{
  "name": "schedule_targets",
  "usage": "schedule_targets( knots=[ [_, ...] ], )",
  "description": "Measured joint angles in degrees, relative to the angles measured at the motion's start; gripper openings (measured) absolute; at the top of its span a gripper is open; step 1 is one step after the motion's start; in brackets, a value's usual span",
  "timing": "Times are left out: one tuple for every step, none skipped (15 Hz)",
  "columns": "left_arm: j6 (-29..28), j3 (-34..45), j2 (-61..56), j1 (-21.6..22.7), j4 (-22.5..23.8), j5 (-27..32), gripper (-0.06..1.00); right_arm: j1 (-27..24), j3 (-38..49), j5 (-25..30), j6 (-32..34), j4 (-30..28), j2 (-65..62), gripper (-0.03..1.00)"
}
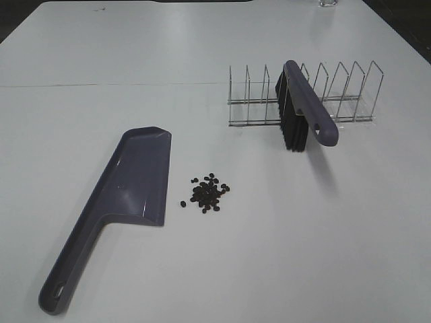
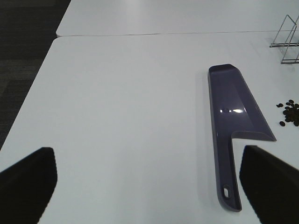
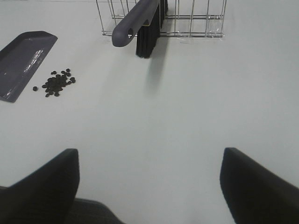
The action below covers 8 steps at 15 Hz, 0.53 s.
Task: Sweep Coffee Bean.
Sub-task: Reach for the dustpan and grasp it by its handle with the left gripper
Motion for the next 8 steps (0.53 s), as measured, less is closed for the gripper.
schedule_targets(
  knots=[
    [0.0,0.0,0.0,0.0,0.0,0.0,0.99,0.0,0.0,0.0,0.0,0.0,0.0,0.73],
    [0.0,0.0,0.0,0.0,0.0,0.0,0.99,0.0,0.0,0.0,0.0,0.0,0.0,0.73],
    [0.0,0.0,0.0,0.0,0.0,0.0,0.99,0.0,0.0,0.0,0.0,0.0,0.0,0.73],
    [0.0,0.0,0.0,0.0,0.0,0.0,0.99,0.0,0.0,0.0,0.0,0.0,0.0,0.73],
    [0.0,0.0,0.0,0.0,0.0,0.0,0.99,0.0,0.0,0.0,0.0,0.0,0.0,0.73],
    [0.0,0.0,0.0,0.0,0.0,0.0,0.99,0.0,0.0,0.0,0.0,0.0,0.0,0.73],
    [0.0,0.0,0.0,0.0,0.0,0.0,0.99,0.0,0.0,0.0,0.0,0.0,0.0,0.73],
    [0.0,0.0,0.0,0.0,0.0,0.0,0.99,0.0,0.0,0.0,0.0,0.0,0.0,0.73]
  ],
)
